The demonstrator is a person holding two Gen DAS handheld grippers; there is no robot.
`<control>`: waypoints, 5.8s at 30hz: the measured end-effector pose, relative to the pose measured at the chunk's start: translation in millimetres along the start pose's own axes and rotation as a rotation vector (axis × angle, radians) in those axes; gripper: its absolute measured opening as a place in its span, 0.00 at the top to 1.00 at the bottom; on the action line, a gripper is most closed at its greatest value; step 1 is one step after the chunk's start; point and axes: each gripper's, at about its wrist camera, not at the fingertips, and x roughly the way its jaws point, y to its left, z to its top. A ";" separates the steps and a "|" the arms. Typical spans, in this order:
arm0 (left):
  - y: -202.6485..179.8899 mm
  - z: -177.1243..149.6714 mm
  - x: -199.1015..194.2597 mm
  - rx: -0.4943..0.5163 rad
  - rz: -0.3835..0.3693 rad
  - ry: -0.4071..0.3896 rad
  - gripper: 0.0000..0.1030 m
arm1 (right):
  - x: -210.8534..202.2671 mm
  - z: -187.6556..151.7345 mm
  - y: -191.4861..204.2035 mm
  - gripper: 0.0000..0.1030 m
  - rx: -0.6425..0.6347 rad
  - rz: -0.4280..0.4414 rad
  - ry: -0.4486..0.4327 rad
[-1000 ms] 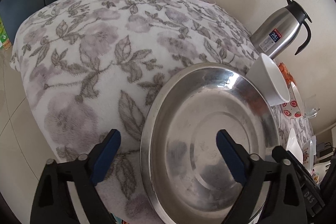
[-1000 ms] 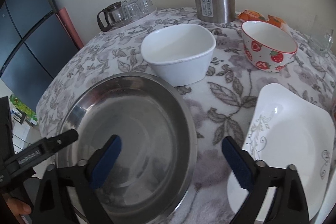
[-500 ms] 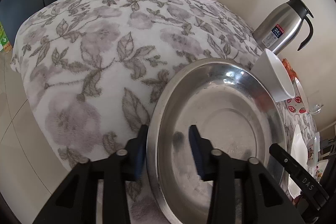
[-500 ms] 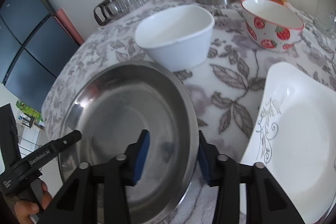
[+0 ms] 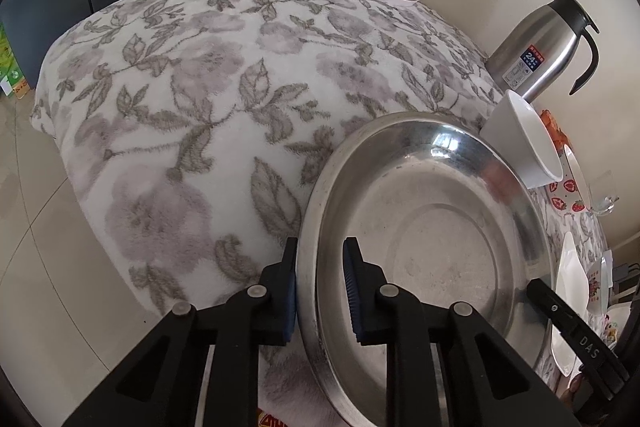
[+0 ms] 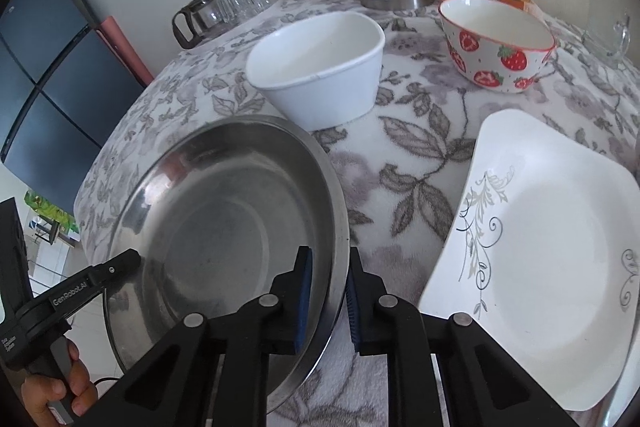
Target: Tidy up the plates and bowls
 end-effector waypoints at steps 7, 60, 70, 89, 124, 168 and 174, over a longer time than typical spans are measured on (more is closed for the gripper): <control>-4.1 -4.4 -14.5 0.018 0.021 -0.019 0.79 | -16.2 -5.9 5.2 0.83 -0.036 0.004 -0.016; -261.7 -48.2 -76.9 0.312 -0.148 -0.055 0.79 | -173.6 -56.7 -195.9 0.83 0.415 -0.133 -0.353; -264.1 -45.7 -40.9 0.264 -0.132 0.000 0.79 | -146.7 -56.3 -202.1 0.80 0.404 -0.174 -0.274; -266.9 -31.7 -5.8 0.257 -0.103 -0.037 0.79 | -112.2 -47.3 -197.3 0.79 0.378 -0.204 -0.221; -244.3 -36.8 38.9 0.140 -0.093 0.190 0.72 | -94.2 -50.0 -192.4 0.79 0.326 -0.250 -0.146; -245.2 -28.8 -8.0 0.200 -0.092 0.054 0.62 | -123.5 -47.5 -185.6 0.75 0.340 -0.276 -0.242; -258.4 -35.9 -22.1 0.278 -0.095 0.024 0.50 | -132.2 -45.6 -178.8 0.73 0.323 -0.287 -0.277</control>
